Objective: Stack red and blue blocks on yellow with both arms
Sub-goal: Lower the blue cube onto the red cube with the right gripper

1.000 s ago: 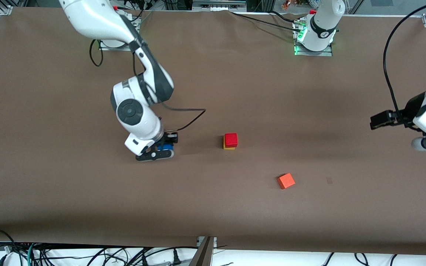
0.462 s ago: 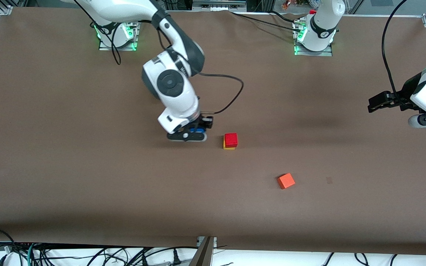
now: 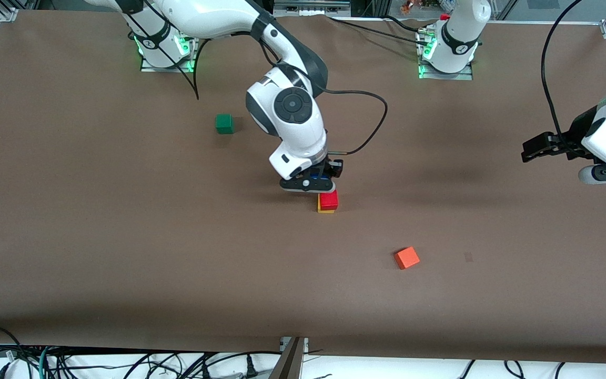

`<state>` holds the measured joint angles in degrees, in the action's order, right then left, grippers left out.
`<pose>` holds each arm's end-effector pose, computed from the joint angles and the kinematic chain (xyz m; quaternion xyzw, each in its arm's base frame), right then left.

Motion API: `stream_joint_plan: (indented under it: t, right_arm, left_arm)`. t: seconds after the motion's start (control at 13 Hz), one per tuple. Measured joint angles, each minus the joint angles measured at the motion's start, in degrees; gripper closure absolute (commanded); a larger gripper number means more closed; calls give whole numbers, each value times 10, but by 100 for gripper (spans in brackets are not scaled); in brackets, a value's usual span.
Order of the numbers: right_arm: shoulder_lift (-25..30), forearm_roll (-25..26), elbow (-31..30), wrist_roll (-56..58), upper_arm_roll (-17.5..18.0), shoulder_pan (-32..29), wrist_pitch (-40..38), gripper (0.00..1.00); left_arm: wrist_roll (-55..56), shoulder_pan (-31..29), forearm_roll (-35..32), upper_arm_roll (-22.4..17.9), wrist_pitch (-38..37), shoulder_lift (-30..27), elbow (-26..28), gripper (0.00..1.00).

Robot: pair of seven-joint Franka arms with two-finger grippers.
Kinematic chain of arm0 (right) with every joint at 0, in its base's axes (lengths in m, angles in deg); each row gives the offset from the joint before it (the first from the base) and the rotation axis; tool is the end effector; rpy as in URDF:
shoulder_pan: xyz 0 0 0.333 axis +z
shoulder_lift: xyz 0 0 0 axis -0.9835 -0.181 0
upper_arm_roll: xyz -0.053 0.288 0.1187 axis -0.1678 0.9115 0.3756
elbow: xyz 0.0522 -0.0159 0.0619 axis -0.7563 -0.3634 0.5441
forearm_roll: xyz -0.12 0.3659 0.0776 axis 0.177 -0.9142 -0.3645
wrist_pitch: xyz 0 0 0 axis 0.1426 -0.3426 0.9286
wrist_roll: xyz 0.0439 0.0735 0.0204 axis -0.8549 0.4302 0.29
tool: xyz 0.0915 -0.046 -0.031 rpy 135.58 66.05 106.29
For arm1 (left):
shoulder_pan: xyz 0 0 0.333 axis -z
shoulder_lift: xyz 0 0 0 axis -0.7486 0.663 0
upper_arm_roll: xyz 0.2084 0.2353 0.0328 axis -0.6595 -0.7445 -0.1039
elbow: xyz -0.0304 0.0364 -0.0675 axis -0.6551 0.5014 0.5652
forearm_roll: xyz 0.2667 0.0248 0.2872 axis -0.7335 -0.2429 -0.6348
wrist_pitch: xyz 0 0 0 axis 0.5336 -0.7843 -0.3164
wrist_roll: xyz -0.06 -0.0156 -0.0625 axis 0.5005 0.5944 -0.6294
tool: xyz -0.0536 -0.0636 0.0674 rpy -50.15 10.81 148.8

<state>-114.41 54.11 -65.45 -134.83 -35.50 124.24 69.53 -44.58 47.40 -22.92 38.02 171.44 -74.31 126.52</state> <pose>0.5461 0.5511 0.3359 -0.9960 0.0437 -0.0197 0.0759 0.6000 -0.0211 0.5771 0.9979 0.0447 -0.0464 0.0003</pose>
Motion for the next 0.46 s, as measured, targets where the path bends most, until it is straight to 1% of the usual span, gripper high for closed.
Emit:
stream_joint_plan:
  t: [0.23,0.46]
  right_arm:
    - [-25,52,21,0,0,21,0,68]
    - [-38,66,32,13,-1,34,2,67]
  left_arm:
    - [0,0,0,0,8,1,-2,0]
    - [0,0,0,0,10,3,-6,0]
